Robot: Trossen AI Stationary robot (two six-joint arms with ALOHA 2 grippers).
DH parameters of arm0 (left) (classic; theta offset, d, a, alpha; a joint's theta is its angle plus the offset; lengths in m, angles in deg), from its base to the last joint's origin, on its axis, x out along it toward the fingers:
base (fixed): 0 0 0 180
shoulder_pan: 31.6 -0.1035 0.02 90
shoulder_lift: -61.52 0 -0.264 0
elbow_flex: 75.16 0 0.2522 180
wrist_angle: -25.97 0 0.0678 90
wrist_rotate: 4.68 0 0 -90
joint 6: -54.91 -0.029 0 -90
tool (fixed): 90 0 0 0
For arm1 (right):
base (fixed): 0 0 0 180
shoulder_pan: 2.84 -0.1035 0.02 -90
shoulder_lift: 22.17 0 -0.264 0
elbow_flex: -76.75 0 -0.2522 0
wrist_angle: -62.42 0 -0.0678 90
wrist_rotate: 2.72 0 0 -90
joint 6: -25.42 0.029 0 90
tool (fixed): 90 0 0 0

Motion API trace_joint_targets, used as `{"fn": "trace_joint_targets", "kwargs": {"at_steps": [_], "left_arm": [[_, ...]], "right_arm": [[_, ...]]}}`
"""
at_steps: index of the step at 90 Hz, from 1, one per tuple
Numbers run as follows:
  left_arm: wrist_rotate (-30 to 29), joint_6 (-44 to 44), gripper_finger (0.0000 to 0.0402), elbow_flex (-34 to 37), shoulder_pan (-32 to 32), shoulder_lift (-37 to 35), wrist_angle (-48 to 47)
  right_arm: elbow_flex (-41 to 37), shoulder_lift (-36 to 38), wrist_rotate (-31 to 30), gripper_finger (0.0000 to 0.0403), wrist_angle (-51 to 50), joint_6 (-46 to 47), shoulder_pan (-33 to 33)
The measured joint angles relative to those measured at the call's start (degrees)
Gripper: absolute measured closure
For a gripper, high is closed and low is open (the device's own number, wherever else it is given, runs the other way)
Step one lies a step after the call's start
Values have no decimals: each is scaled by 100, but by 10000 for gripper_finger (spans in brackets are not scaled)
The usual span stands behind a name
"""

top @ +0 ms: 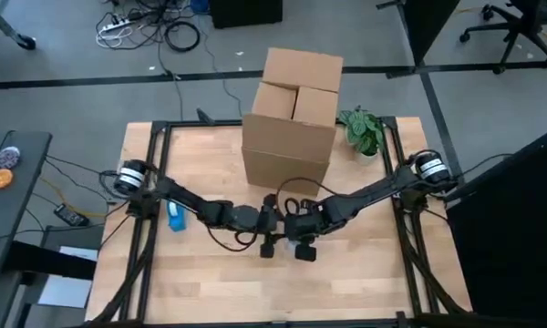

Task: Wrap mug
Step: Wrap the orange mug using the transparent bubble wrap

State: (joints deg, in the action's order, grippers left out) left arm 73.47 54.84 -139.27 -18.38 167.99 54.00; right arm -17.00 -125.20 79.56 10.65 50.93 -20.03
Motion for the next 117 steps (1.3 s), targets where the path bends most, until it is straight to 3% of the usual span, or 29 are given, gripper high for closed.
{"fn": "trace_joint_targets", "kwargs": {"at_steps": [39,63,88,117], "left_arm": [[-158,93,240,-19,-84,193,60],[-153,74,240,-15,-84,202,49],[-239,69,240,7,-102,216,-32],[-186,58,240,17,-165,234,-125]], "right_arm": [[-21,674,15,403,-45,78,57],[-4,1103,662,403,-216,73,64],[14,1853,265,403,-377,-209,223],[-26,1471,227,403,-375,-268,261]]}}
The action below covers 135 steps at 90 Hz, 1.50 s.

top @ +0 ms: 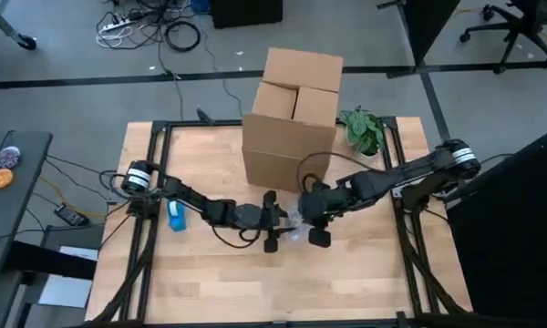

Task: Wrap mug
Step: Wrap the orange mug using the transparent bubble wrap

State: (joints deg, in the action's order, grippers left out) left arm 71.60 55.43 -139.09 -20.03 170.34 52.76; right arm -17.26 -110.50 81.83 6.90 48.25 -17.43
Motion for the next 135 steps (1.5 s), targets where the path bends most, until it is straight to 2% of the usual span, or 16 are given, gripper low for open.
{"fn": "trace_joint_targets", "kwargs": {"at_steps": [24,55,64,73,92,104,110,116,135], "left_arm": [[-154,-35,240,-2,-11,-119,-68],[-369,-353,240,-7,-13,-1265,-1334],[-369,-411,240,-9,-11,-1372,-1320],[-369,-396,240,-9,-11,-1393,-1476],[-298,-113,240,-11,66,-2084,-2882],[-171,75,240,-13,283,-2587,-3503],[-166,124,240,-15,375,-2713,-3439],[-170,144,240,-20,445,-2706,-3260],[-174,196,240,-17,542,-1982,-2223]], "right_arm": [[-79,-925,7,403,-215,-22,61],[-261,-1092,-221,403,-1092,114,207],[-553,-1071,-195,403,-676,132,225],[-915,-1042,103,403,223,-6,232],[-1130,-1043,380,403,1541,-105,233],[-1157,-1130,898,403,3012,-377,190],[-1174,-1167,1068,403,3501,-462,154],[-1164,-1142,961,403,3700,-523,129],[-1154,-1122,562,403,3348,-650,107]]}}
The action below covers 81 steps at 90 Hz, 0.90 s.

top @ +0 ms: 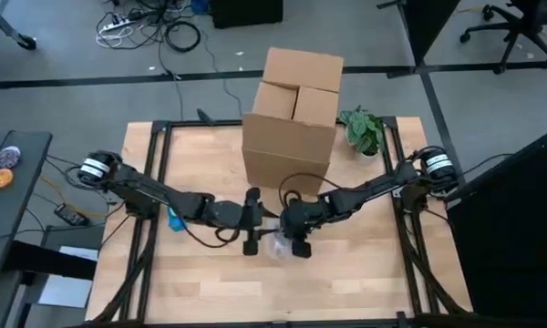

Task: Wrap mug
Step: Wrap the orange mug using the transparent bubble wrap

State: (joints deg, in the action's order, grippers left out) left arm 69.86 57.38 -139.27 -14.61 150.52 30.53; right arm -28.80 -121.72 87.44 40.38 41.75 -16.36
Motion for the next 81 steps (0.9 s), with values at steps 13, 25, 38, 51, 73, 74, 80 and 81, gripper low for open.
{"fn": "trace_joint_targets", "kwargs": {"at_steps": [13,25,38,51,73,74,80,81], "left_arm": [[8,0,240,0,0,660,798],[-7,89,240,-1,-2,978,958],[-13,106,240,-15,-2,978,742],[-32,97,240,-15,17,942,572],[-42,86,240,-24,31,935,174],[-42,81,240,-24,31,935,167],[-42,53,240,-24,31,935,151],[-42,46,240,-24,31,936,151]], "right_arm": [[70,2,-43,395,-103,-209,-114],[329,2,-193,366,-454,-314,-204],[597,26,-329,322,-789,-442,-246],[764,35,-340,288,-1014,-417,-258],[1167,50,-391,259,-1394,-554,-408],[1189,52,-394,258,-1420,-556,-415],[1345,55,-408,257,-1665,-557,-462],[1372,55,-415,257,-1711,-559,-472]]}}
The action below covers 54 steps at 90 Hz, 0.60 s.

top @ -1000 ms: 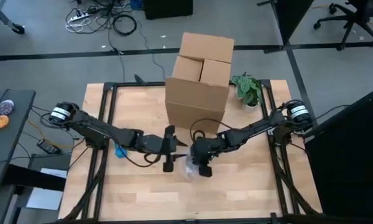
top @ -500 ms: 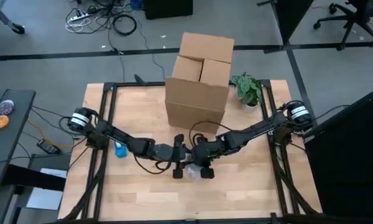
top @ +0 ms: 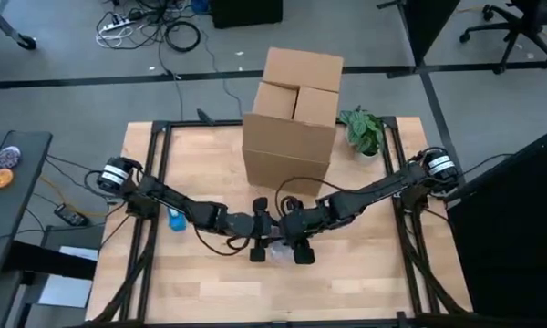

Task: Wrap mug
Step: Wrap the orange mug using the transparent bubble wrap

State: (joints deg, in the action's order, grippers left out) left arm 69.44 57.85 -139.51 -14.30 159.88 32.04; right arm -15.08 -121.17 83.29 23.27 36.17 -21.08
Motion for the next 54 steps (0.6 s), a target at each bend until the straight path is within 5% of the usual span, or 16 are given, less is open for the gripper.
{"fn": "trace_joint_targets", "kwargs": {"at_steps": [16,34,54], "left_arm": [[0,-109,240,4,4,4,-16],[109,-305,240,15,41,-48,-52],[107,-634,240,28,122,-222,-311]], "right_arm": [[717,0,-612,257,-1172,-182,-173],[1097,7,-2343,259,-2186,-308,-243],[716,-318,-1127,270,-1147,-738,-32]]}}
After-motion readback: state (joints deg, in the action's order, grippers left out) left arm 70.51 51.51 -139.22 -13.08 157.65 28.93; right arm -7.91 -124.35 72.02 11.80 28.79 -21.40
